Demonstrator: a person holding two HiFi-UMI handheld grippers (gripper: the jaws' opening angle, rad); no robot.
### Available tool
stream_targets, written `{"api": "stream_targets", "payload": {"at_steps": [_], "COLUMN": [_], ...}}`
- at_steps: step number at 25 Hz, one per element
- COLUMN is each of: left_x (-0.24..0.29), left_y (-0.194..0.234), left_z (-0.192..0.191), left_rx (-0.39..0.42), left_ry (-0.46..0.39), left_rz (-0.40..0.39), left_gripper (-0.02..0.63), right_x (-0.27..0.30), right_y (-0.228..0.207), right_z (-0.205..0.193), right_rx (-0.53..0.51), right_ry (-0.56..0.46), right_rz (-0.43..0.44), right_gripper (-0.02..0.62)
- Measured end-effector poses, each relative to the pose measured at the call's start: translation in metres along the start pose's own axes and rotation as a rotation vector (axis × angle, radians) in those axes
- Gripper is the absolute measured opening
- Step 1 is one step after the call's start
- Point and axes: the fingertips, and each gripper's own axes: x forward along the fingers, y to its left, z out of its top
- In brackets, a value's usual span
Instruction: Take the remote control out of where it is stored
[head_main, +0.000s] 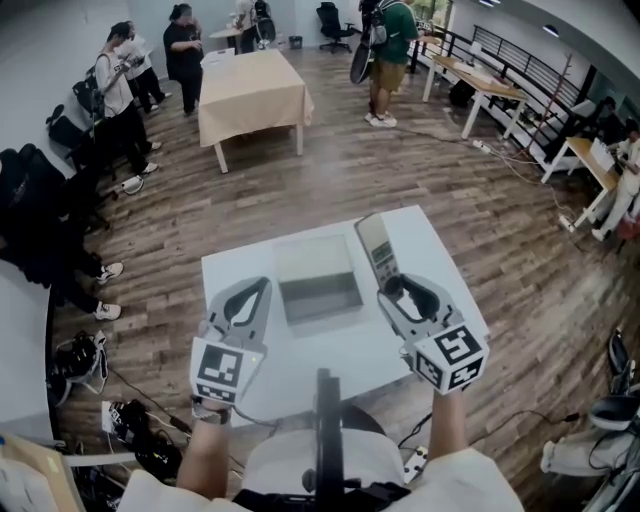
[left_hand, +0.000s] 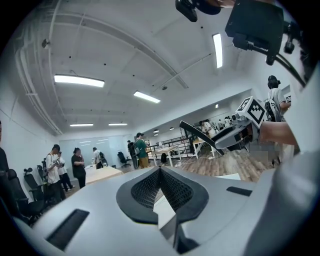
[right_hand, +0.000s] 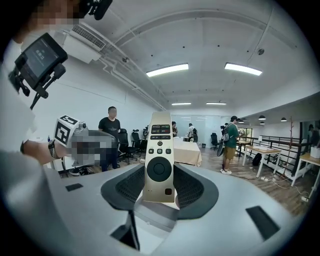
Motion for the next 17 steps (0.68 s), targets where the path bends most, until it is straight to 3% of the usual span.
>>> {"api": "stream_targets", "payload": {"at_steps": [17], "left_x": [0.008], "left_y": [-0.004], "left_z": [0.0059], "left_rx": [0.01], "left_ry": [0.001], "left_rz": [0.001], "left_gripper": [-0.002], "right_x": [-0.0016], "right_y": [-0.0081], "right_z": [0.0084], "right_rx": [0.007], "right_ry": [-0.027], "right_rz": [0.022], "right_gripper": [0.184]}}
